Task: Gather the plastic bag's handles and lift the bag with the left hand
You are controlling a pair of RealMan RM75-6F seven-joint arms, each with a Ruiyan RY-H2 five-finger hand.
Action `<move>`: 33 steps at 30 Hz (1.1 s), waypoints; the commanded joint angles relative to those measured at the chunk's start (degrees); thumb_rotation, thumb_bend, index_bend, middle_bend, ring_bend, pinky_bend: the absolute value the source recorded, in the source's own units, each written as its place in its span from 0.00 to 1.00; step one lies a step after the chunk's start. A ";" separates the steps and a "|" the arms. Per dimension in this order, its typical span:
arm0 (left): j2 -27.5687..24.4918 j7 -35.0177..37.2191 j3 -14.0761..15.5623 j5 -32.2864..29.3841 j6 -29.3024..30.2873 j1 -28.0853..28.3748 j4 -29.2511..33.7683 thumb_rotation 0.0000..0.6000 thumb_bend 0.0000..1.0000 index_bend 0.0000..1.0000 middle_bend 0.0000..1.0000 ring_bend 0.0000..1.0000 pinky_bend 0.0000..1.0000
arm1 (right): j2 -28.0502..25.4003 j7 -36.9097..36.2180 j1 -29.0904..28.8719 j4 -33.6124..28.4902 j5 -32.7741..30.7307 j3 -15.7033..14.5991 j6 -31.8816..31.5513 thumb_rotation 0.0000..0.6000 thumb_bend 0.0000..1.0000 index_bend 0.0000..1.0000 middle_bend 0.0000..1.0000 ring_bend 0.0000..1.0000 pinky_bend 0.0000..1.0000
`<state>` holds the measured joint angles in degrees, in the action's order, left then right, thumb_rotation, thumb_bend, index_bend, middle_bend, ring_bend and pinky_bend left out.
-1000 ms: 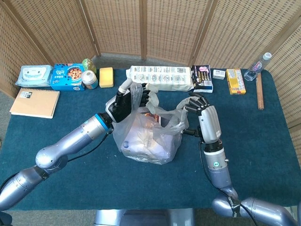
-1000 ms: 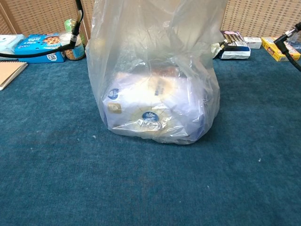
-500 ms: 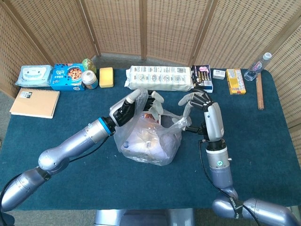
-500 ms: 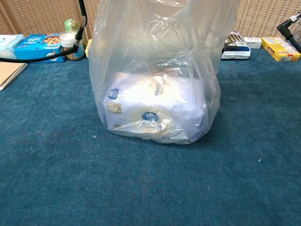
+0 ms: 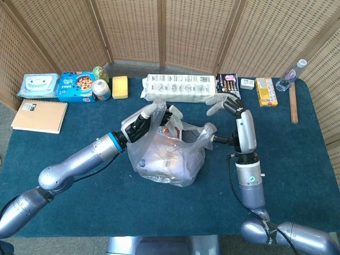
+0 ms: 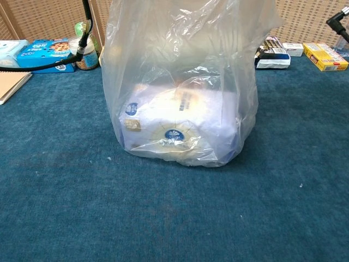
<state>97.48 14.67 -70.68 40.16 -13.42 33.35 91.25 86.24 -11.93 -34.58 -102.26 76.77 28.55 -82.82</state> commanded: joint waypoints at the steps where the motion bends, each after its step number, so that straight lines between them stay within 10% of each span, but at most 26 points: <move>1: -0.46 -0.56 0.15 -0.37 -0.81 0.08 -0.39 0.00 0.22 0.37 0.44 0.34 0.41 | -0.33 -0.25 0.10 -0.40 -0.13 0.20 -0.14 1.00 0.12 0.50 0.39 0.27 0.16; 33: -2.56 -3.95 2.86 -4.69 -4.83 2.12 -1.43 0.00 0.19 0.37 0.36 0.25 0.36 | -3.90 2.49 -1.88 -6.45 -5.83 2.98 2.96 1.00 0.11 0.44 0.34 0.21 0.11</move>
<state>94.98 10.74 -67.86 35.54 -18.16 35.48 89.88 82.34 -9.54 -36.34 -108.65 71.14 31.45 -79.98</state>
